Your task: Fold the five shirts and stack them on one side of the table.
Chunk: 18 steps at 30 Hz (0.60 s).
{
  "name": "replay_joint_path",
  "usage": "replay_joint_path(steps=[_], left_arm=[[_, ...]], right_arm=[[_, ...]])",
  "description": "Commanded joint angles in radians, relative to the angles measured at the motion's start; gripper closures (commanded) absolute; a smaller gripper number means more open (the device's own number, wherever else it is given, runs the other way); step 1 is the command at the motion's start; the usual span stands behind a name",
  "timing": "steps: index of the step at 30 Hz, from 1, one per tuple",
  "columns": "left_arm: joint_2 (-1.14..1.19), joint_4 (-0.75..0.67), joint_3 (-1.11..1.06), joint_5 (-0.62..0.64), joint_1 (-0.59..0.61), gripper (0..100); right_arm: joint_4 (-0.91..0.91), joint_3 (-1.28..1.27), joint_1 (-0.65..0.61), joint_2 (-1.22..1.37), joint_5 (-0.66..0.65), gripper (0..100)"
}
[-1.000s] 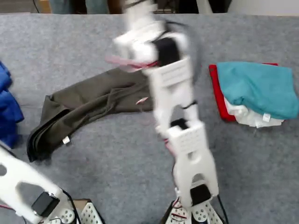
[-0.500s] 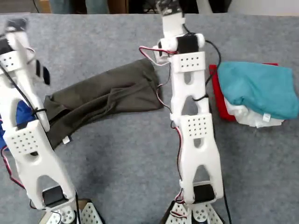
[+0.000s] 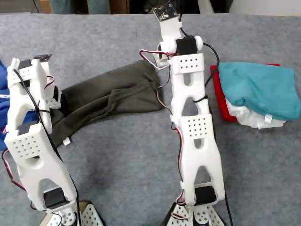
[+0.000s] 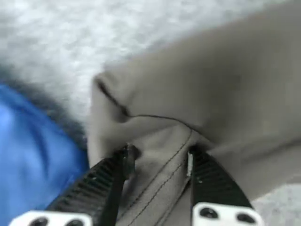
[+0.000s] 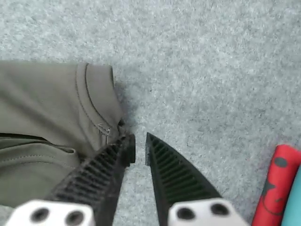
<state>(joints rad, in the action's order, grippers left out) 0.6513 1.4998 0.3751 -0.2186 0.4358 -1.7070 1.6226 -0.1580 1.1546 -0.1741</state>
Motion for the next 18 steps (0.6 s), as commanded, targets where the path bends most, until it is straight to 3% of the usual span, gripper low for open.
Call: replay_joint_path(steps=[1, 7, 13, 18], left_arm=[[-0.009, -0.017, 0.054, 0.069, 0.044, 80], [0.0, 0.04, 0.18, 0.104, 0.122, 80], [0.002, 0.038, 0.18, 0.1, 0.177, 95], [0.002, 0.048, 0.179, 0.098, 0.251, 95]], right_arm=[[0.012, 0.036, 0.008, -0.01, -0.008, 95.0], [0.012, 0.035, 0.008, -0.01, -0.008, 94.9], [0.006, 0.025, -0.014, -0.004, -0.044, 94.9], [-0.015, 0.035, -0.038, 0.045, -0.091, 94.9]])
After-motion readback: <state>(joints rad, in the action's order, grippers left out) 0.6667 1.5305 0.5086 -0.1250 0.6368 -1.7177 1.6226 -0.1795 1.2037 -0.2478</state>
